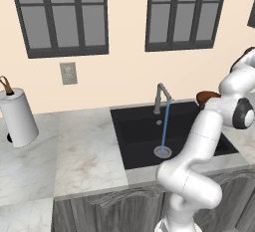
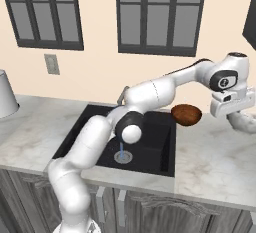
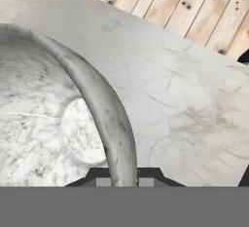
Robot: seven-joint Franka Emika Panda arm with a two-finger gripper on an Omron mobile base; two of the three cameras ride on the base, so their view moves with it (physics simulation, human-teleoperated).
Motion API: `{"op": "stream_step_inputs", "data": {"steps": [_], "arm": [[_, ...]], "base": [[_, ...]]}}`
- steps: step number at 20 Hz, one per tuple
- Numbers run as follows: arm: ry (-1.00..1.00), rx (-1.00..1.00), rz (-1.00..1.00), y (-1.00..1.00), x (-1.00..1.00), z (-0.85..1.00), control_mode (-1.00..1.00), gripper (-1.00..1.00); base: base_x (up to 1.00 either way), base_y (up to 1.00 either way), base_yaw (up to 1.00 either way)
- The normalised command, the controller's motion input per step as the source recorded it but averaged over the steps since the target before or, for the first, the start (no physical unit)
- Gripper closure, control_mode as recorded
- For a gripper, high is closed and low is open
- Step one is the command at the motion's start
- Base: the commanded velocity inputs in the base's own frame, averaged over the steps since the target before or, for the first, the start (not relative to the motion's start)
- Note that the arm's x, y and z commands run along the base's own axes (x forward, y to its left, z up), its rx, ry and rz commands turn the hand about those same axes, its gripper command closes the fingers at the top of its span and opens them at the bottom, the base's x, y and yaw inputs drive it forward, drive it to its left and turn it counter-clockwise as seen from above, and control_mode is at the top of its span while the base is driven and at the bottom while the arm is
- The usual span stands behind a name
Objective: Rinse each bowl for a few seconds and place them down in the sink or on the counter.
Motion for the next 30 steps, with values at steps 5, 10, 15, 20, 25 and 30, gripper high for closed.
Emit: {"op": "stream_step_inputs", "data": {"steps": [5,10,15,20,25,30], "arm": [[-0.06,-0.12,0.06,0.68,-0.89,0.00,-1.00,1.00],[-0.06,-0.13,0.09,0.64,-0.77,0.04,-1.00,1.00],[-0.04,-0.08,0.13,0.73,-0.59,0.00,-1.00,1.00],[-0.01,-0.04,0.17,0.76,-0.34,0.00,-1.00,1.00],[0.00,0.00,0.23,0.50,-0.15,0.20,-1.00,1.00],[0.00,0.00,0.25,0.37,-0.21,0.26,-1.00,1.00]], "base": [[0.00,0.00,0.00],[0.00,0.00,0.00],[0.00,0.00,0.00],[0.00,0.00,0.00],[0.00,0.00,0.00],[0.00,0.00,0.00]]}}
